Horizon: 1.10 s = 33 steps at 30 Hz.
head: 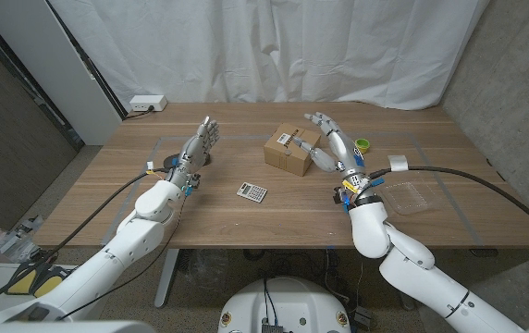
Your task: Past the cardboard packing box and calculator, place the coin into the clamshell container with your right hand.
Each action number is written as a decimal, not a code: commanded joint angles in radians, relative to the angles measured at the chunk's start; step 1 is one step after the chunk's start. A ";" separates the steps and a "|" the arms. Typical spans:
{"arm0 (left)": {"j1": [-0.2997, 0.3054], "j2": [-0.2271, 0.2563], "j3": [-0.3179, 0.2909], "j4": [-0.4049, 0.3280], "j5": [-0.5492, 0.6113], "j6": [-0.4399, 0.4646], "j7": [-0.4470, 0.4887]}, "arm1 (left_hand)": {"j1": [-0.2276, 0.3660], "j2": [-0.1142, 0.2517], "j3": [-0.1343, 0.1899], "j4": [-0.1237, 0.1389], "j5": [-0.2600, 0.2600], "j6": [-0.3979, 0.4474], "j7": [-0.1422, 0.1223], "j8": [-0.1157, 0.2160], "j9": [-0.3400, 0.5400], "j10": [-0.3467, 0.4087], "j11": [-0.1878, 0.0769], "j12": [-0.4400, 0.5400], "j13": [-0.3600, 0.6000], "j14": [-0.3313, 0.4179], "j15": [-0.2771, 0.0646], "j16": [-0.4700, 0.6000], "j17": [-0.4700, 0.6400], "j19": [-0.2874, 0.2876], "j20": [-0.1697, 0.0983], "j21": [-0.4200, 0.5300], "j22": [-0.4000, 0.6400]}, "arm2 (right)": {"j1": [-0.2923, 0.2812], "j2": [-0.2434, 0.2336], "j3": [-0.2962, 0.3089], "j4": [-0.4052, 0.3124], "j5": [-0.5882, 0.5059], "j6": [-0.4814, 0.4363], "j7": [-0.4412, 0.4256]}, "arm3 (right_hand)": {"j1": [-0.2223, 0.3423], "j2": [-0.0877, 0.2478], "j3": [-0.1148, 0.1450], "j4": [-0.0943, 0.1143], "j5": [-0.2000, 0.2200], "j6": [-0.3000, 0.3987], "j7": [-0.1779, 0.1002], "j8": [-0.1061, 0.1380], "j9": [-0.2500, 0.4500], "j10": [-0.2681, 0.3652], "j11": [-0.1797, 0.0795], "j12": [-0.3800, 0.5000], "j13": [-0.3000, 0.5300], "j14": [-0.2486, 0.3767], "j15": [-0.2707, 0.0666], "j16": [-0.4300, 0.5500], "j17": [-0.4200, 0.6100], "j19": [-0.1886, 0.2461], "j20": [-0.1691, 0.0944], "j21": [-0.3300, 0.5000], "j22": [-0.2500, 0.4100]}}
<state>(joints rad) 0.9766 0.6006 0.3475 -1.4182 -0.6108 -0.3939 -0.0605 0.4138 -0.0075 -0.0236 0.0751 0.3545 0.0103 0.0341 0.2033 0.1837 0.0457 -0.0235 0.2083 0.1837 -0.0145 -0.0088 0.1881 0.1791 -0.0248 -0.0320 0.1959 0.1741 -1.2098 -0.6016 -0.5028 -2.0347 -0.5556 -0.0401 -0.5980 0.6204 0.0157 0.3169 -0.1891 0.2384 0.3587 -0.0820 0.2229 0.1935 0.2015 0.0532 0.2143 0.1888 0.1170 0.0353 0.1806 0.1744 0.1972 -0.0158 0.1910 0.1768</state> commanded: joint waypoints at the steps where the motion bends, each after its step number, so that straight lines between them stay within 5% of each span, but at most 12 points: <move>1: -0.003 0.008 0.010 -0.007 0.002 0.029 -0.009 | 0.010 0.001 -0.004 -0.003 -0.003 0.006 0.003 0.000 0.005 0.006 -0.001 -0.003 0.005 -0.004 0.004 0.000 0.003 -0.007 -0.025 -0.001 0.004 | 0.018 -0.001 -0.048 -0.030 -0.087 -0.117 0.009 | 0.039 -0.005 0.013 0.000 0.015 0.003 -0.015 0.009 0.006 -0.006 -0.010 -0.003 0.003 -0.005 -0.003 0.001 0.005 -0.001 -0.007 0.000 0.001; 16: -0.014 -0.009 0.024 0.002 0.014 0.022 -0.005 | 0.012 0.004 -0.006 -0.003 -0.007 0.008 0.002 0.000 0.005 0.009 -0.001 -0.002 0.005 -0.003 0.002 0.000 0.003 -0.009 -0.022 -0.001 0.004 | 0.038 -0.014 -0.095 -0.065 -0.181 -0.234 0.032 | 0.183 -0.029 0.031 0.003 0.055 0.005 -0.050 0.008 0.011 -0.029 -0.031 -0.004 0.004 -0.019 -0.024 0.001 0.005 -0.017 -0.029 -0.001 0.001; 33: -0.004 -0.008 0.018 -0.007 0.020 0.020 0.018 | 0.015 0.009 -0.007 -0.003 -0.011 0.009 0.000 -0.001 0.005 0.009 -0.002 -0.003 0.005 -0.004 0.002 -0.001 0.003 -0.011 -0.019 -0.001 0.005 | 0.097 -0.001 -0.176 -0.044 -0.325 -0.378 0.093 | 0.265 -0.042 0.029 0.013 0.077 0.020 -0.079 0.013 0.021 -0.064 -0.039 -0.010 0.005 -0.048 -0.024 -0.004 0.005 -0.044 -0.031 -0.004 0.003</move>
<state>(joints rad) 0.9628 0.5908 0.3718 -1.4125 -0.5947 -0.3690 -0.0592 0.4191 -0.0021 -0.0277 0.0711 0.3474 0.0189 0.0320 0.2033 0.1837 0.0457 -0.0234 0.2083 0.1837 -0.0145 -0.0088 0.1881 0.1791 -0.0247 -0.0320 0.1959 0.1741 -1.1493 -0.6139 -0.6317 -2.0925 -0.8009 -0.3322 -0.5422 0.8700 -0.0247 0.3441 -0.1805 0.3082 0.3781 -0.1543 0.2350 0.2110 0.1426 0.0164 0.2069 0.1886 0.0753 0.0092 0.1807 0.1744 0.1596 -0.0370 0.1911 0.1769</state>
